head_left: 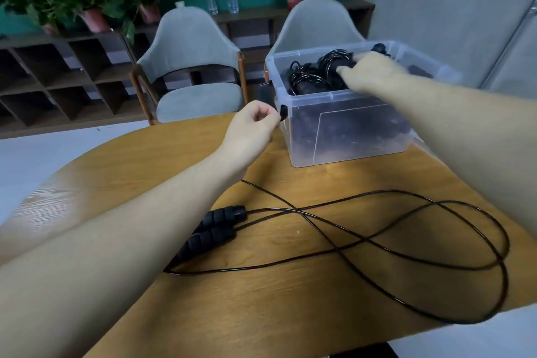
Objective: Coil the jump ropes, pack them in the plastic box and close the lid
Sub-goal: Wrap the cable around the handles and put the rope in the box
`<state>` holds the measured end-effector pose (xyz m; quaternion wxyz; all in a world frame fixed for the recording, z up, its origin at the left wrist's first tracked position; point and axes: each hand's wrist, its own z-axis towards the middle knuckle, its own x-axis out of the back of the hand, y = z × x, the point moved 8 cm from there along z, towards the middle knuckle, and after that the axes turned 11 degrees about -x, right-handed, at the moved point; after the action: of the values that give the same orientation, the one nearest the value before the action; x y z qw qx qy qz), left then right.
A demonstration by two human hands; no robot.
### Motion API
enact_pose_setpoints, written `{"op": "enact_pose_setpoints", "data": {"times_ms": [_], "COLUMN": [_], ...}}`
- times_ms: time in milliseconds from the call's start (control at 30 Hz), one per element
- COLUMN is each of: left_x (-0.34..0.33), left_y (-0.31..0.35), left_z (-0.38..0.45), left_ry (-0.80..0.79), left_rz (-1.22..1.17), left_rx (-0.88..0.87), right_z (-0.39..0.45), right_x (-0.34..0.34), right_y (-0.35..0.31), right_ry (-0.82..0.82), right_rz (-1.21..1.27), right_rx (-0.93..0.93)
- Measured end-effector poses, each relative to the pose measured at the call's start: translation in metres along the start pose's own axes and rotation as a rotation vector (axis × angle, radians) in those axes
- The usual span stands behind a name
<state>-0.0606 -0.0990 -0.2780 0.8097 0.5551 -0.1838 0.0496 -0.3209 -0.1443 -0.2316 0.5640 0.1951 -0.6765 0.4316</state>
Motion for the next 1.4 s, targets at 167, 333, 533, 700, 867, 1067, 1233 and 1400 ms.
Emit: {"op": "enact_pose_setpoints", "data": {"times_ms": [167, 333, 533, 700, 867, 1067, 1233, 1400], "left_x": [0.0, 0.01, 0.033, 0.052, 0.068, 0.076, 0.087, 0.084], "left_y": [-0.01, -0.023, -0.043, -0.058, -0.083, -0.102, -0.107, -0.106], "left_z": [-0.007, -0.029, -0.069, -0.102, -0.131, -0.15, -0.146, -0.142], "left_ry": [-0.059, -0.178, -0.301, -0.424, -0.653, -0.735, -0.643, -0.626], "left_rz": [0.042, 0.153, 0.29, 0.412, 0.603, 0.944, 0.943, 0.963], "left_rx": [-0.013, 0.018, 0.08, 0.135, 0.163, 0.031, -0.124, -0.321], "right_z": [0.005, -0.022, -0.101, -0.167, -0.202, -0.225, -0.233, -0.231], "right_x": [0.0, 0.013, 0.015, 0.005, -0.036, -0.106, -0.152, -0.176], "right_y": [0.011, 0.013, -0.021, -0.04, -0.042, -0.026, -0.018, -0.031], "right_ry": [-0.041, 0.104, 0.387, 0.359, 0.119, -0.254, -0.303, -0.286], "right_rz": [-0.238, -0.206, -0.131, 0.034, 0.067, -0.035, -0.071, -0.089], "right_rx": [-0.108, -0.046, 0.487, 0.682, 0.72, 0.684, 0.639, 0.619]}}
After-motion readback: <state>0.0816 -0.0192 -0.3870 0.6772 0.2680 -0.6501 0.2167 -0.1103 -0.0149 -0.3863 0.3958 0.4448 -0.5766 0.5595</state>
